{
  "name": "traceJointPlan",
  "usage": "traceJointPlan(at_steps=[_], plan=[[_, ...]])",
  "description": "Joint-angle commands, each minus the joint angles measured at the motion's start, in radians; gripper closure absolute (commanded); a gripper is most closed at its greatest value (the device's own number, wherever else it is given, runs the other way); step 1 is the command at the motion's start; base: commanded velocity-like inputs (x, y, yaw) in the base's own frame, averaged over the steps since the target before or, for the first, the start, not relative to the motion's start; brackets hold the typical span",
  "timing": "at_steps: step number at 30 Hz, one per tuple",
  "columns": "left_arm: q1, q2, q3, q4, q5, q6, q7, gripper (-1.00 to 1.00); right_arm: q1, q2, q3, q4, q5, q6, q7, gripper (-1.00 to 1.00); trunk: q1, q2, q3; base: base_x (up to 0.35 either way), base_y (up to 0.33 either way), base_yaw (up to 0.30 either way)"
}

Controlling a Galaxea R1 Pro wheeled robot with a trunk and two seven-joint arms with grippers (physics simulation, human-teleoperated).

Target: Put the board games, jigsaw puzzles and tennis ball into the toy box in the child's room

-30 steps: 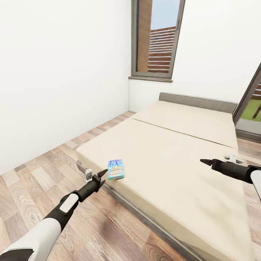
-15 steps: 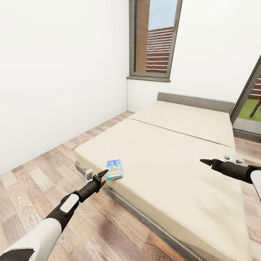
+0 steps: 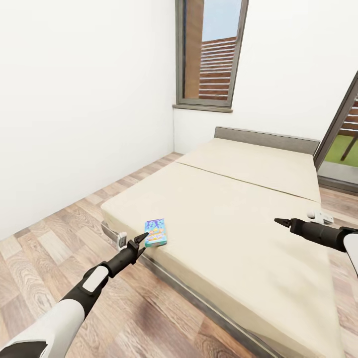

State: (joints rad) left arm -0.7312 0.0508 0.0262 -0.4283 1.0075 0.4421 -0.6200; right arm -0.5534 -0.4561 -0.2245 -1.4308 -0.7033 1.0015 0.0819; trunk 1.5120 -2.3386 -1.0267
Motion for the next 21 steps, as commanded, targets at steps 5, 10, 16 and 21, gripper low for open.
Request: traceJointPlan(at_steps=[5,10,16,21], plan=[[-0.001,0.000,0.003,0.000,0.005,0.009,-0.001,-1.00,-0.001,0.000,-0.001,0.000,0.008,0.005,0.009,-1.00,0.000,0.000,-0.001,0.000,0.000,-0.006],[-0.001,0.000,0.003,0.000,0.006,0.009,-0.001,-1.00,-0.001,0.000,-0.001,0.000,0.007,0.005,0.009,-1.00,0.000,0.000,-0.001,0.000,0.000,-0.002],[-0.001,0.000,0.002,0.000,0.006,0.009,-0.001,-1.00,-0.001,0.000,-0.001,0.000,0.008,0.005,0.009,-1.00,0.000,0.000,-0.001,0.000,0.000,0.000],[-0.001,0.000,0.002,0.000,0.007,0.009,-0.001,-1.00,-0.001,0.001,-0.001,0.000,0.008,0.005,0.009,-1.00,0.000,0.000,-0.001,0.000,0.000,0.000]])
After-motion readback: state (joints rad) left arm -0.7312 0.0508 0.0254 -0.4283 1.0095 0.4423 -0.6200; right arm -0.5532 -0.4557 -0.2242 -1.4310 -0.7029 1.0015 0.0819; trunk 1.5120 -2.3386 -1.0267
